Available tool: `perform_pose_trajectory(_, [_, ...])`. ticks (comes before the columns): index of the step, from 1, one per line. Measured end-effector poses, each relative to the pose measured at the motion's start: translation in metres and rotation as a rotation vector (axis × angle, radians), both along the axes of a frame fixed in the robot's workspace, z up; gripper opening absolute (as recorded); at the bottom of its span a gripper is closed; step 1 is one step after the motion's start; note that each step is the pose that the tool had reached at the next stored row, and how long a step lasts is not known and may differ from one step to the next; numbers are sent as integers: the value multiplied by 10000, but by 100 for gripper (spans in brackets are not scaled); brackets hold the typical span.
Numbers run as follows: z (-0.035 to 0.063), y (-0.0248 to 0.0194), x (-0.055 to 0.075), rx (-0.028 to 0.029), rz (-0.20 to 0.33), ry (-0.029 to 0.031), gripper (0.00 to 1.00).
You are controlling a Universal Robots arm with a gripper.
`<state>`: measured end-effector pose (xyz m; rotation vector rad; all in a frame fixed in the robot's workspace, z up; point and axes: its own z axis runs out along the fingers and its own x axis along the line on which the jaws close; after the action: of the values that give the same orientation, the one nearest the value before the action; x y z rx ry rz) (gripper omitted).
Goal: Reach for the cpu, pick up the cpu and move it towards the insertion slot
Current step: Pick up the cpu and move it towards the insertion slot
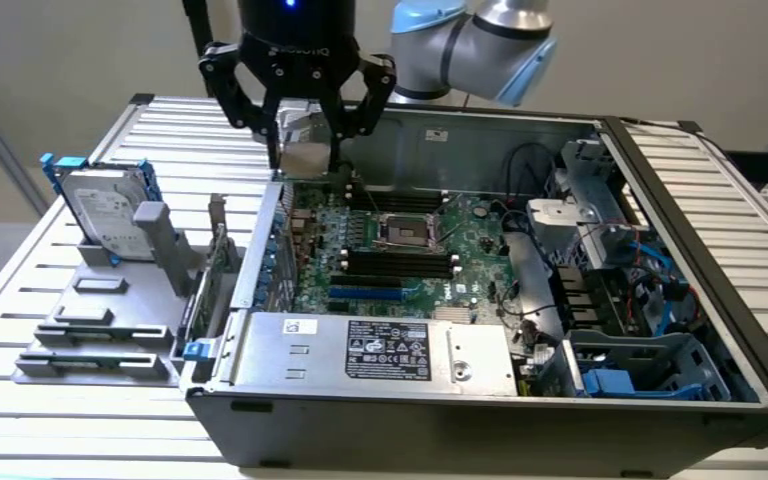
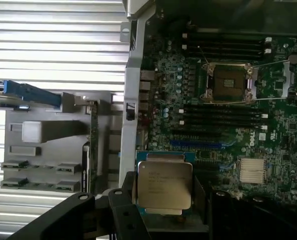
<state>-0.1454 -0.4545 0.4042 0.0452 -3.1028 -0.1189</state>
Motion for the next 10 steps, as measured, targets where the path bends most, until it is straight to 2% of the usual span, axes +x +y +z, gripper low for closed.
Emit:
perform_pose_trajectory(4, [-17, 25, 181, 0, 0, 0, 55])
perform_pose_trajectory(10, [-50, 87, 454, 0, 0, 0, 55])
